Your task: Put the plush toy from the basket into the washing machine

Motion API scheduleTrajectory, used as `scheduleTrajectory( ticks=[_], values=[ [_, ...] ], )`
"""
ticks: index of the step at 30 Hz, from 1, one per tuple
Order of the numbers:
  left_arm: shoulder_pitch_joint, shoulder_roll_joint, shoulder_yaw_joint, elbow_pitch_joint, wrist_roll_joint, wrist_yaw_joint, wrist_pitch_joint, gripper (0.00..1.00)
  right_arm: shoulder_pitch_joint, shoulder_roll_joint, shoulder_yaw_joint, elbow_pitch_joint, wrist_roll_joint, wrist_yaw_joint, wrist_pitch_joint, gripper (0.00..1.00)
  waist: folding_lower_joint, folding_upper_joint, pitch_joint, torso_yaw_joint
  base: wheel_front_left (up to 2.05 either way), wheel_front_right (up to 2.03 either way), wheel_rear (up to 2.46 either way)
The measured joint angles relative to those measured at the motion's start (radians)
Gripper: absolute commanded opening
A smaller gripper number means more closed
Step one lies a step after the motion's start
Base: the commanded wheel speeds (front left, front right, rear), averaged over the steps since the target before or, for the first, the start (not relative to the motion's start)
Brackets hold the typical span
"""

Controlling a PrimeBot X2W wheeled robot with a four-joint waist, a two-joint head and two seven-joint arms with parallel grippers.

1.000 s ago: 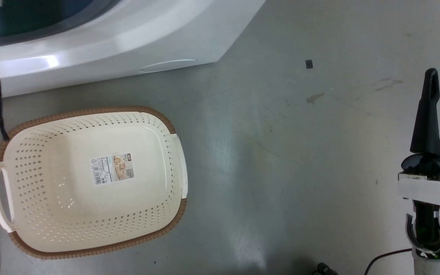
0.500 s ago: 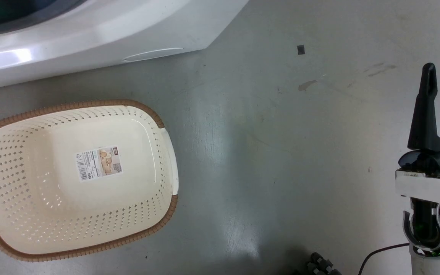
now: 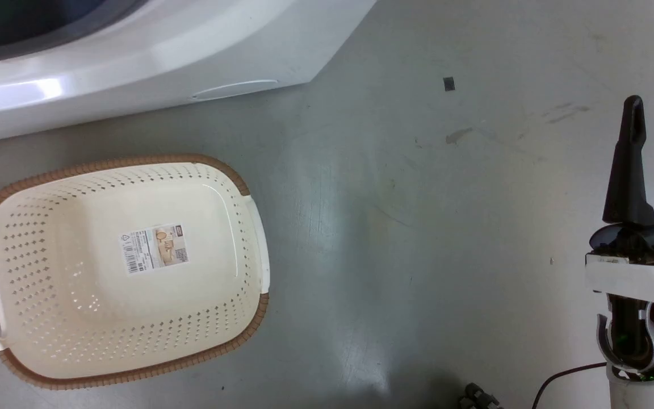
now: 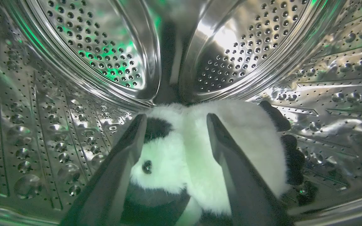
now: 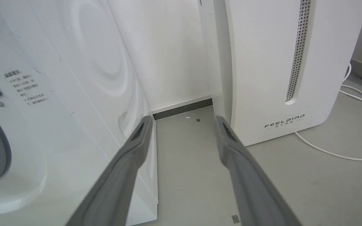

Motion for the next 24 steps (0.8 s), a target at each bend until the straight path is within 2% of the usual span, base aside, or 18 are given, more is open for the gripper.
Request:
scheduleTrajectory(
  ticks=[9,24],
  values=[
    [0.072,-0.033,0.018,0.022,-0.046,-0.014,-0.006,1.0,0.001,0.0,0.003,0.016,-0.013,0.0,0.0,1.0,0.0,0.0,-0.065,0.017,0.0,0.0,0.0],
    [0.321,-0.082,0.065,-0.108,-0.068,0.004,-0.006,1.0,0.039,0.0,0.01,0.032,-0.037,0.0,0.0,1.0,-0.0001,0.0,-0.207,0.048,0.0,0.0,0.0]
  ],
)
